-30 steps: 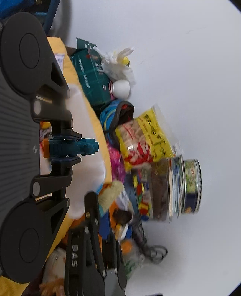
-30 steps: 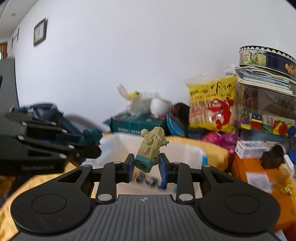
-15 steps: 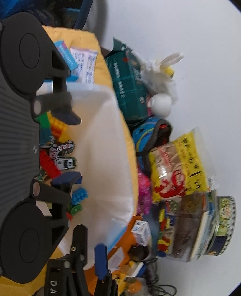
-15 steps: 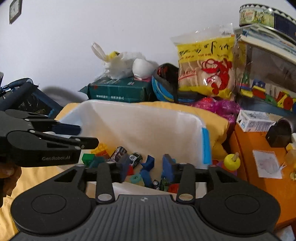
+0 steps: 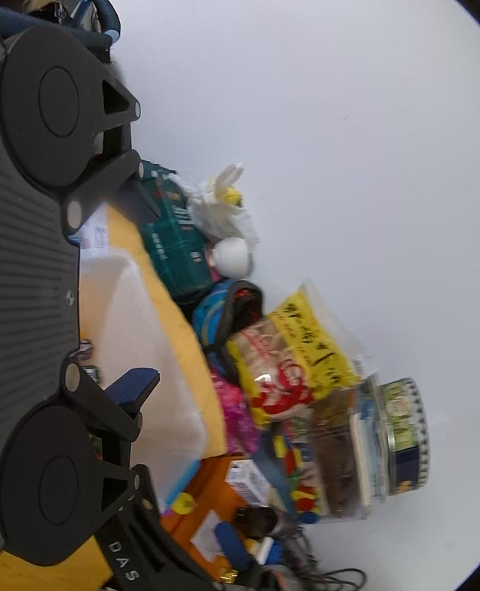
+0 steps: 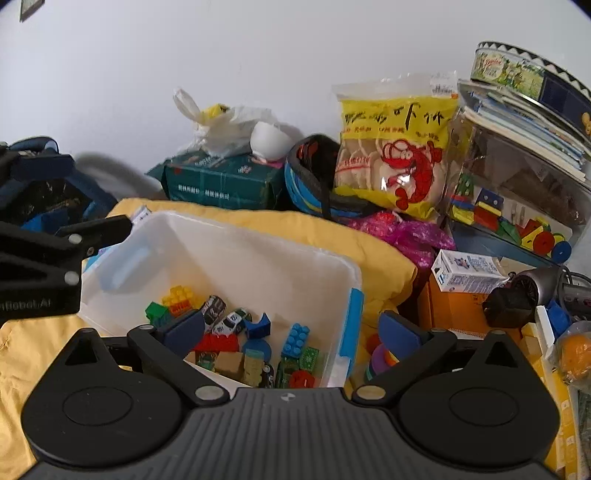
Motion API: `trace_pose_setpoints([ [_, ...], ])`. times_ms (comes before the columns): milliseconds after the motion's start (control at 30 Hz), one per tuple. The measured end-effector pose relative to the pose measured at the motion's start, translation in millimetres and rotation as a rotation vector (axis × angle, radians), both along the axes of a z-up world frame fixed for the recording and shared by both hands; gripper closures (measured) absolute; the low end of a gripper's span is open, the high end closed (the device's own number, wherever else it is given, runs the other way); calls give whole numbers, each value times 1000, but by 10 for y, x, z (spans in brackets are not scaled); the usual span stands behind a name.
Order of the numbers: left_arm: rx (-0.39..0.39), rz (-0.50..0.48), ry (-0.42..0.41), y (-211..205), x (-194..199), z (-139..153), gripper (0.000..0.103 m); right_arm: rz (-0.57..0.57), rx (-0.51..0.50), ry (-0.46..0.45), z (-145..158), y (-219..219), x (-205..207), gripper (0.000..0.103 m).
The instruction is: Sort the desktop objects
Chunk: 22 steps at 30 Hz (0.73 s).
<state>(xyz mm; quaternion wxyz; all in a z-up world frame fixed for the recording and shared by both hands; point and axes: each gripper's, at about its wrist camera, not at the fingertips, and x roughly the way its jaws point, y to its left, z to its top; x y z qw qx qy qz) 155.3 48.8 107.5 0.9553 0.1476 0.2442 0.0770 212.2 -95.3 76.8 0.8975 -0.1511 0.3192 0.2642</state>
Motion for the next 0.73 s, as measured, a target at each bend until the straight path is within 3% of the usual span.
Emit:
trace_pose_setpoints([
  [233, -65, 21, 122, -40, 107, -74, 15, -27, -85, 56, -106, 29, 74, 0],
  [733, -175, 28, 205, -53, 199, -146, 15, -24, -120, 100, -139, 46, 45, 0],
])
